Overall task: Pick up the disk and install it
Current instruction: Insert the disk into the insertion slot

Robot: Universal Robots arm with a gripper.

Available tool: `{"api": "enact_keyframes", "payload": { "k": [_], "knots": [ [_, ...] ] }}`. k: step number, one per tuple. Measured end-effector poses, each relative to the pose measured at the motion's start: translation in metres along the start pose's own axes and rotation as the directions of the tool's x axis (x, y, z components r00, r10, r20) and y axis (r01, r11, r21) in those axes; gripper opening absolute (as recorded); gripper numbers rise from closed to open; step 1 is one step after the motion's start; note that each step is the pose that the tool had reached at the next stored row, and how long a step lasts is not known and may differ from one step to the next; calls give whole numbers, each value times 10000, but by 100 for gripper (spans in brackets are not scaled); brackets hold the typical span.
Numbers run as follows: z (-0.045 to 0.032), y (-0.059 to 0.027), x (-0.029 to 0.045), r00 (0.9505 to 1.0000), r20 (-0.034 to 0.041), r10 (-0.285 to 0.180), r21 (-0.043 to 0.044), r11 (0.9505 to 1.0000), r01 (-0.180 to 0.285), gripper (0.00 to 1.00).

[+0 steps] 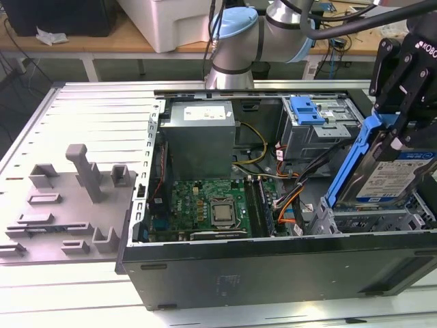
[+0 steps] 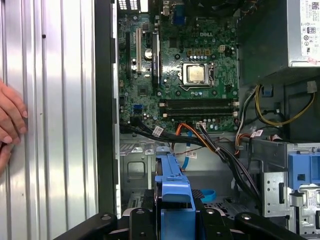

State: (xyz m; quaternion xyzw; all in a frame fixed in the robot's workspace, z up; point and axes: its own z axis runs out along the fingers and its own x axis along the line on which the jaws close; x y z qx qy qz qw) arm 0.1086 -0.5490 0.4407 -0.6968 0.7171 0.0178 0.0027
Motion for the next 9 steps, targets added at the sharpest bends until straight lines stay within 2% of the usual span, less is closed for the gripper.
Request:
{"api": "enact_keyframes", "payload": {
  "k": [9],
  "knots": [
    [3,-18,1,10000,-10,42,3,10000,-42,37]
  ]
}}
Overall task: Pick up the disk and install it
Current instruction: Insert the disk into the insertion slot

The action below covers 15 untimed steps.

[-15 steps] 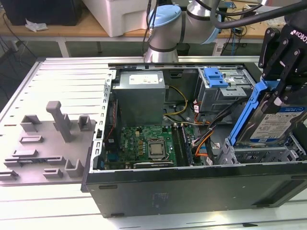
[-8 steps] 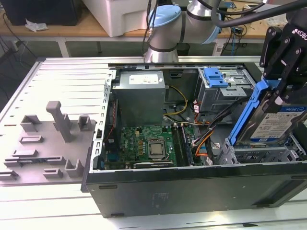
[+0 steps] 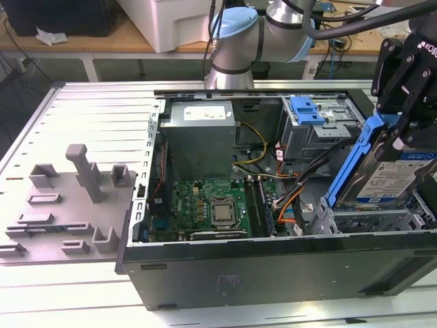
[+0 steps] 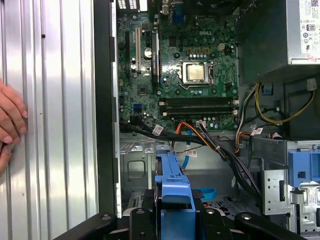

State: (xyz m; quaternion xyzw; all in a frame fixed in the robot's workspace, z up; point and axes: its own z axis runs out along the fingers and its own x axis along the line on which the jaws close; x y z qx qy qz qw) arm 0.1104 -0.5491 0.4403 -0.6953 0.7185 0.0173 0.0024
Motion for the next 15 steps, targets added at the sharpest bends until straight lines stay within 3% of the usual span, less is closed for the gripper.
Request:
{"api": "enact_keyframes", "payload": {
  "k": [15],
  "knots": [
    [-70,3,-56,10000,-25,-23,0,10000,23,37]
  ]
}}
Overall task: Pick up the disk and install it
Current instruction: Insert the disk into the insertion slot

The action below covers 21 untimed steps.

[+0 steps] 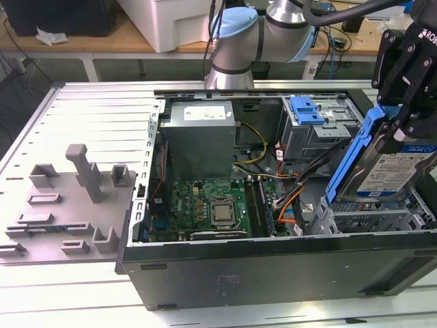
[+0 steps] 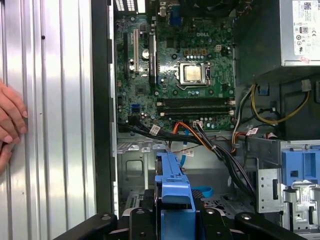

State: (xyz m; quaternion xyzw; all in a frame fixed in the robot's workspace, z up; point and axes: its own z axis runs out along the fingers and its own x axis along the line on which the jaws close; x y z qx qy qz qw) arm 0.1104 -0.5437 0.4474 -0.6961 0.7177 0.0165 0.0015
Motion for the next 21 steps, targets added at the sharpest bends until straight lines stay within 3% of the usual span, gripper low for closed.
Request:
{"api": "enact_keyframes", "payload": {
  "k": [9,21],
  "knots": [
    [1,0,0,9995,-187,-239,-3,9997,239,37],
    [1,3,0,9995,-190,-250,33,9997,250,37]
  ]
}}
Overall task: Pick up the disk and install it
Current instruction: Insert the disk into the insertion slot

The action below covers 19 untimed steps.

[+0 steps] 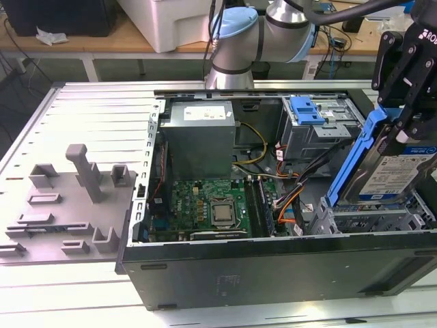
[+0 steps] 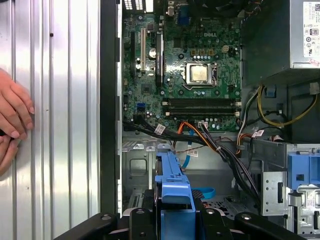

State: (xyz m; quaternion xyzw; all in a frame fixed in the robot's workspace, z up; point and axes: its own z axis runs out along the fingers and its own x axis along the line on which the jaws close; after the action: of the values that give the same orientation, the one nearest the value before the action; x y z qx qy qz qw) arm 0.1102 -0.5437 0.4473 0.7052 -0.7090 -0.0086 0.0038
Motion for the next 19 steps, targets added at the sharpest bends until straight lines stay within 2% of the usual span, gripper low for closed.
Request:
{"api": "enact_keyframes", "payload": {
  "k": [19],
  "knots": [
    [0,13,0,9999,-8,-164,5,9999,164,37]
  ]
}}
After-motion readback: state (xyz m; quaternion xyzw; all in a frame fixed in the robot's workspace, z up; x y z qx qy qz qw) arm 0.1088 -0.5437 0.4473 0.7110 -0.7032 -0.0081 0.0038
